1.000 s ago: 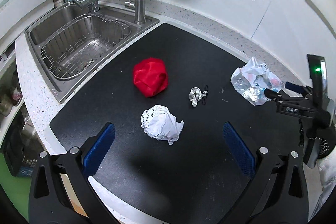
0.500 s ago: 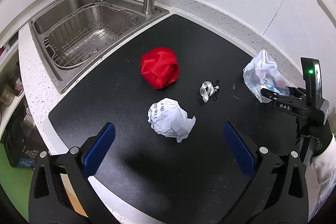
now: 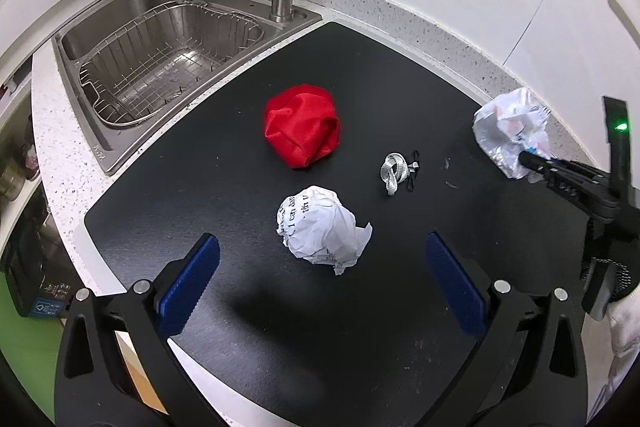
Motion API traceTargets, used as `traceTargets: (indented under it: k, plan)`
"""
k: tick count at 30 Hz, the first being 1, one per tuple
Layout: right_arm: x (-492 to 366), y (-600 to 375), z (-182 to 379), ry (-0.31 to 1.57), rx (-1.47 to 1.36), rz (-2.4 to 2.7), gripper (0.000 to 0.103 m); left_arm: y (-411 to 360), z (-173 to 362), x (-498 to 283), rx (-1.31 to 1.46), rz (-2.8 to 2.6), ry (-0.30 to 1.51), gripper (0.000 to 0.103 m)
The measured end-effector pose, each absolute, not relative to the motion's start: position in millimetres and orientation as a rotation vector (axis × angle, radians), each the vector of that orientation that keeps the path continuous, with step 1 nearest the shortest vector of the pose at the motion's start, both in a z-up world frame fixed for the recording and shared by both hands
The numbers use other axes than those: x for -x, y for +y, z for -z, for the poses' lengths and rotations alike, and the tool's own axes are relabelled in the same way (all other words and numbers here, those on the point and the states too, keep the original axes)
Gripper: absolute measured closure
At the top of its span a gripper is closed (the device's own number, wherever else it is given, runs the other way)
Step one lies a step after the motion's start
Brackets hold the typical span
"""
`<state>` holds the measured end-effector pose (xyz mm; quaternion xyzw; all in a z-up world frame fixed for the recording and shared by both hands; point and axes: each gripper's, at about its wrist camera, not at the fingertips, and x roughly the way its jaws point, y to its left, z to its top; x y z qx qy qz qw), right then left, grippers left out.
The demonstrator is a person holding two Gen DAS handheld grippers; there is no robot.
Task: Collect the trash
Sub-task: 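Grasp the plastic bag with the right tool while the left tool grasps the white paper ball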
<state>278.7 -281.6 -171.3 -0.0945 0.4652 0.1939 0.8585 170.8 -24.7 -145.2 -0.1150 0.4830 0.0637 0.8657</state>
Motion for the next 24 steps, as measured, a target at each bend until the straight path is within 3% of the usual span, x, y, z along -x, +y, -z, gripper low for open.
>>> traceTargets:
  k: [18, 24]
  plan:
    - [-251.1, -286.6, 127.5, 0.909, 0.193, -0.460, 0.091, -33.3, 190.1, -203.7, 0.151, -0.155, 1.064, 0.004]
    - [-250.2, -288.0, 123.6, 0.898, 0.190, -0.465, 0.091, -36.6, 196.5, -207.5, 0.138, -0.148, 1.089, 0.047]
